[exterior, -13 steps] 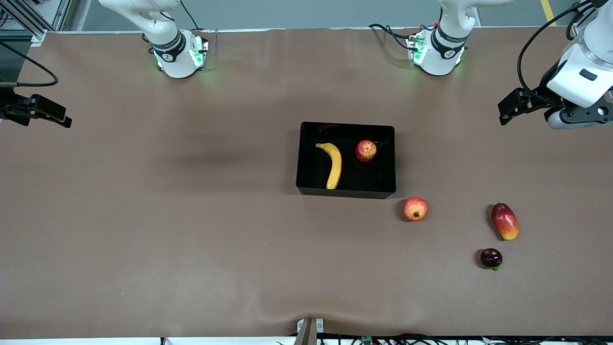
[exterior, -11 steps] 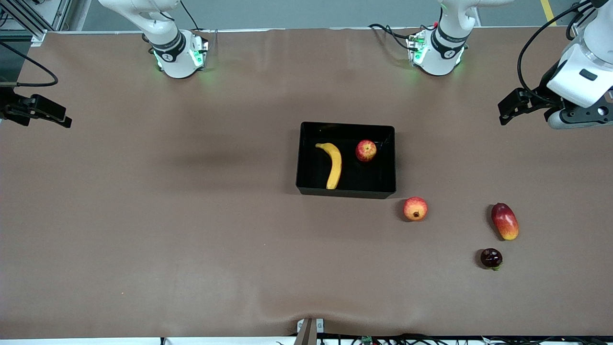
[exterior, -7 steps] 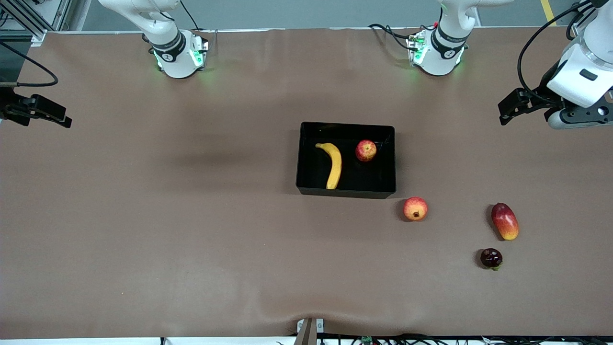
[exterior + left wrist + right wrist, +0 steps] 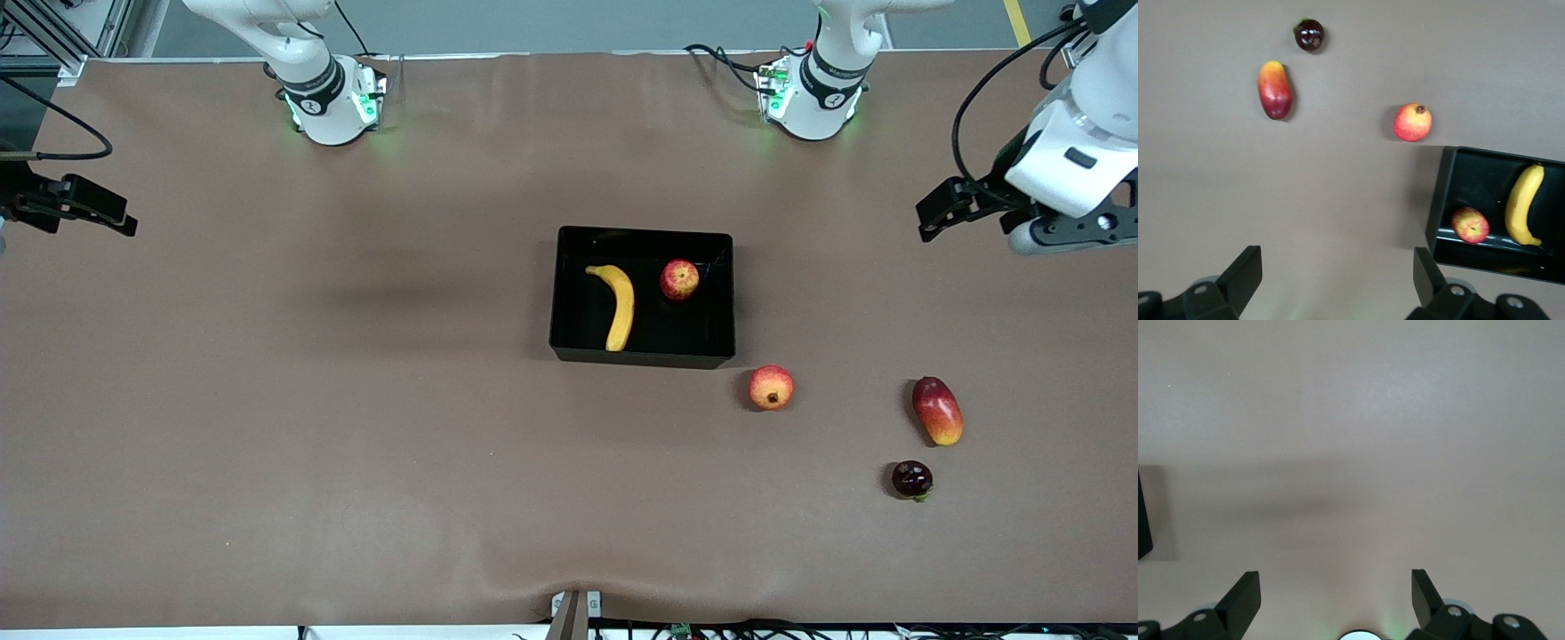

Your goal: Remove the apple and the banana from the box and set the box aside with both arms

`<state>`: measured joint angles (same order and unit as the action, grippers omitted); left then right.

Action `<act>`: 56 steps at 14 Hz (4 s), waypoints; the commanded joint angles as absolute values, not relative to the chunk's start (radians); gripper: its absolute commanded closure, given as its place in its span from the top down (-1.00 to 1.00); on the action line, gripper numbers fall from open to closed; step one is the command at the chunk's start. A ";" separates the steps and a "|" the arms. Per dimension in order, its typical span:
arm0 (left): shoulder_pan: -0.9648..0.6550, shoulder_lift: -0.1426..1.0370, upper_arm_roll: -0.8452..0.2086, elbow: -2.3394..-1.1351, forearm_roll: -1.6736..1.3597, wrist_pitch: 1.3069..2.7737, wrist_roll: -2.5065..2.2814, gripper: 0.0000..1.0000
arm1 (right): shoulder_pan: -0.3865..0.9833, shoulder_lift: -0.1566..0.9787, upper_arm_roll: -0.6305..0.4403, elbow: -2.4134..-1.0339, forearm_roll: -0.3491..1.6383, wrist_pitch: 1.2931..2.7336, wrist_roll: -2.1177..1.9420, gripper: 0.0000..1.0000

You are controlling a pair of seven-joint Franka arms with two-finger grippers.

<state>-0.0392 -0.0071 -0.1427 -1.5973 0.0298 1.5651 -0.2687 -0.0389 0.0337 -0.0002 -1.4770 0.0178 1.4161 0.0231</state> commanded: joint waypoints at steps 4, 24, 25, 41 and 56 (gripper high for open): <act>-0.081 0.069 -0.215 -1.614 0.005 1.587 -0.437 1.00 | -0.041 0.029 0.002 -1.474 0.021 1.404 0.026 1.00; -0.235 0.357 -0.400 -1.925 0.063 2.078 -0.983 1.00 | -0.052 0.063 0.000 -1.471 0.025 1.627 0.025 1.00; -0.236 0.360 -0.400 -1.940 0.063 2.106 -0.988 1.00 | -0.052 0.067 0.002 -1.471 0.025 1.637 0.025 1.00; -0.279 0.528 -0.399 -1.950 0.212 2.187 -1.143 1.00 | -0.006 0.124 0.002 -1.476 0.021 1.750 0.020 1.00; -0.273 0.502 -0.399 -1.942 0.212 2.102 -1.160 1.00 | 0.024 0.147 0.000 -1.479 0.012 1.654 0.025 1.00</act>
<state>-0.2695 0.5170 -0.3994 -1.9377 0.1856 2.1209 -1.1251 0.0049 0.1369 0.0010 -1.4802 0.0165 1.6642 0.0215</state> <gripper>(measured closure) 0.000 0.000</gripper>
